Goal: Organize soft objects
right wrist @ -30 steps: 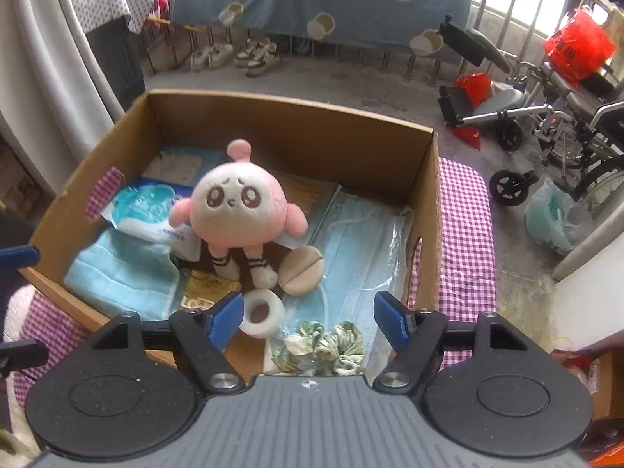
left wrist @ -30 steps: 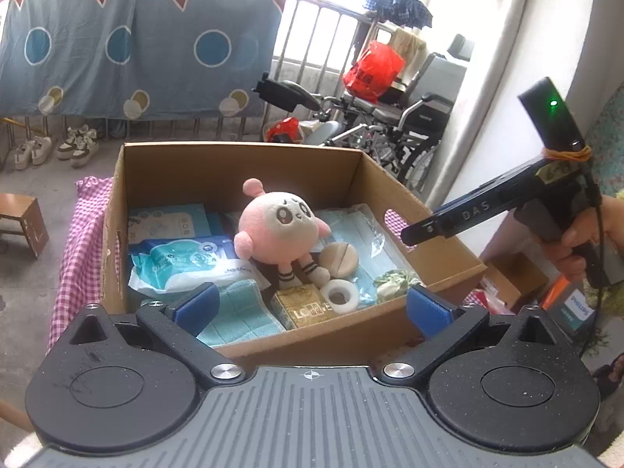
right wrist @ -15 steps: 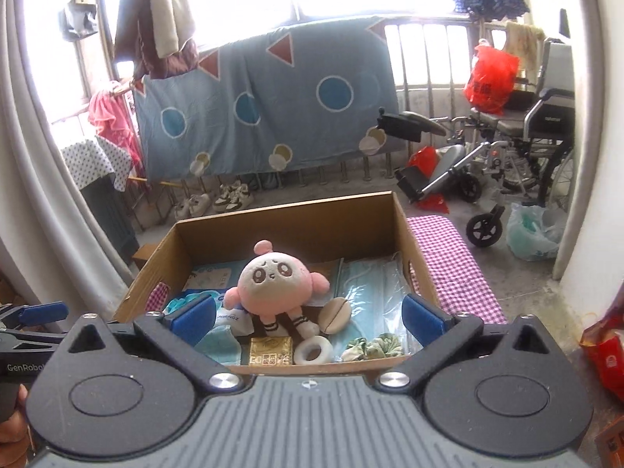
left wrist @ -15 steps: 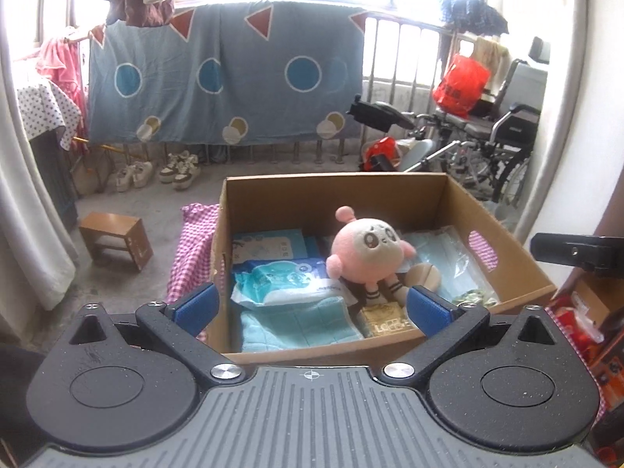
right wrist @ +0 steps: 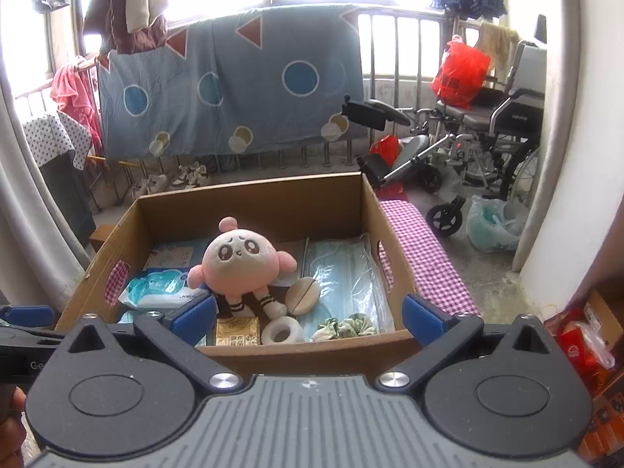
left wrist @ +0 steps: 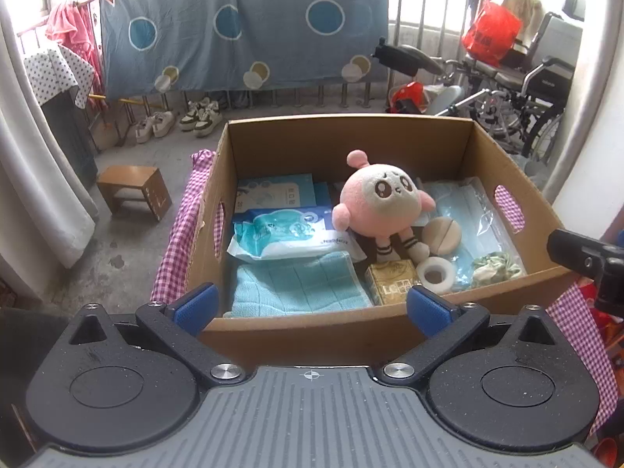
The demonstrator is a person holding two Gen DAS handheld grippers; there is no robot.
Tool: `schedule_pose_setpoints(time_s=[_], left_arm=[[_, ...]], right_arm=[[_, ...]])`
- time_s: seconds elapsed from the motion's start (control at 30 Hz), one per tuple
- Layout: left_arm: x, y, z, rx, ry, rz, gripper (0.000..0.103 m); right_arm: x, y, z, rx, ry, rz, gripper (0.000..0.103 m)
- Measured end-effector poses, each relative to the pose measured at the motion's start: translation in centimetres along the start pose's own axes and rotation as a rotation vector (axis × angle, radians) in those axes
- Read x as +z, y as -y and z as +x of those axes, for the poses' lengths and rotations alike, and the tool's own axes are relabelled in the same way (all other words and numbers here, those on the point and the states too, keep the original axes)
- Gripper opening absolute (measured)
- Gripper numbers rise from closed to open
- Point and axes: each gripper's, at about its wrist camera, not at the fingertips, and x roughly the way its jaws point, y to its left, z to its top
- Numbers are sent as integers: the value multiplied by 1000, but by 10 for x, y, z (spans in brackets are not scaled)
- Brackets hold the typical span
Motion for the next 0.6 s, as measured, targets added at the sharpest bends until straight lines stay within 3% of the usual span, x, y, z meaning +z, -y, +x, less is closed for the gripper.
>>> schedule_pose_setpoints(time_s=[0.17,0.6], left_arm=[[1,6,6,32,-42,-17,103],[4,14,10,102,-46,21,103]], right_arm=[[-5,-8,22,6,-94,-43,103],[-9,-5,35,6,-149,-38,103]])
